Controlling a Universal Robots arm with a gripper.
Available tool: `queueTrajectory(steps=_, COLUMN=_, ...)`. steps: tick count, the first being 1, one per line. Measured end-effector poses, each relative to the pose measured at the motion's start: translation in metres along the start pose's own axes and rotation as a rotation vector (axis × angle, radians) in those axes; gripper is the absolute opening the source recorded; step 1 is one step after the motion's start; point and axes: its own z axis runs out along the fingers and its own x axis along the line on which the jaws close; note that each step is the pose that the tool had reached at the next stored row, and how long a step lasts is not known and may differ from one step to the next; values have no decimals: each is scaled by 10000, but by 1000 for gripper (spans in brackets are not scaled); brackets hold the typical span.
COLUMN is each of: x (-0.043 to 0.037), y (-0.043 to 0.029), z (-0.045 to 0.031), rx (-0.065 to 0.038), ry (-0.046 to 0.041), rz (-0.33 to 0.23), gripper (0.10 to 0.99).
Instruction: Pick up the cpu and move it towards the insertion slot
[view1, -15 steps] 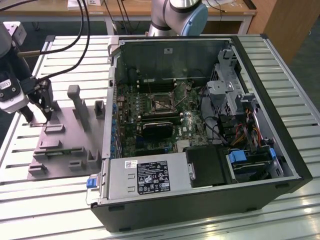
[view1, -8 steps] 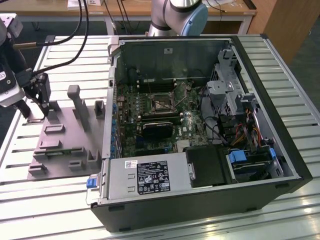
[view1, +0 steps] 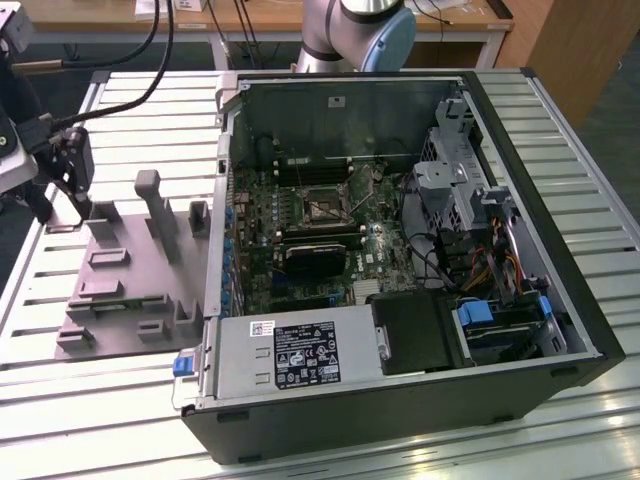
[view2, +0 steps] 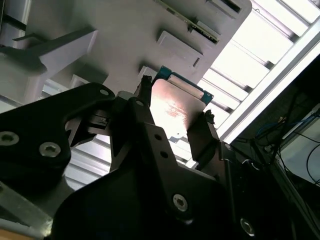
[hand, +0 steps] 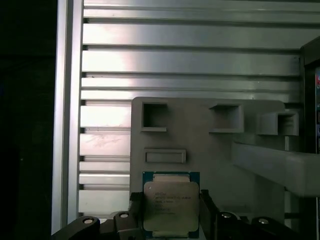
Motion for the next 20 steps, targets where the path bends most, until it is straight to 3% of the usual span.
queueTrajectory(steps=20, x=-10, y=29, z=-582, rx=-4, ry=-21, rz=0, gripper=537)
